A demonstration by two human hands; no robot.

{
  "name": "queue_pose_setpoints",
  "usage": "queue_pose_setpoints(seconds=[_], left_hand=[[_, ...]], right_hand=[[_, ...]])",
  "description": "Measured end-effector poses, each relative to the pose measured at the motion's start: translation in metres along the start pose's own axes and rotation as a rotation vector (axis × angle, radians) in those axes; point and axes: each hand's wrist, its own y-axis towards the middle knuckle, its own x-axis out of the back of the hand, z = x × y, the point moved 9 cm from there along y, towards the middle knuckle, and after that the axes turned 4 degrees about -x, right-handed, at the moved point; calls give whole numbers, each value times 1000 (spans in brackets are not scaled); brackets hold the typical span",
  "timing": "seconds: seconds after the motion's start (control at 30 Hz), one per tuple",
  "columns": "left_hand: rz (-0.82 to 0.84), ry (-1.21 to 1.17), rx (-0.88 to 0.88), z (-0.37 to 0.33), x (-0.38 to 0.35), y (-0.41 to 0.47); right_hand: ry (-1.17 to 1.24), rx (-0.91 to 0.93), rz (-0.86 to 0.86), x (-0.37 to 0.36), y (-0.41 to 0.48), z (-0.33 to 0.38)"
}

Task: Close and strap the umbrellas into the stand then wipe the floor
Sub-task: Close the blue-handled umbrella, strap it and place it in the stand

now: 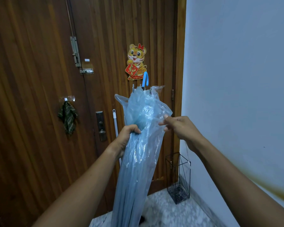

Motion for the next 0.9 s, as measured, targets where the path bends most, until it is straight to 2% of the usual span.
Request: queue_pose_setpoints(seconds=[0.17, 0.33, 0.57, 0.7, 0.9], left_hand=[[45, 30, -23, -1, -3, 3], [56, 29, -4, 4, 3, 7], [38, 55, 5, 8, 8, 9], [39, 58, 12, 10, 9, 8], [-10, 65, -18, 9, 18, 11]], right_hand=[[36, -25, 29, 0, 8, 2], [68, 92, -8, -1, 4, 10], [-92, 98, 18, -4, 5, 5], [54, 39, -15, 1, 6, 2], [187, -9, -177, 18, 6, -8]])
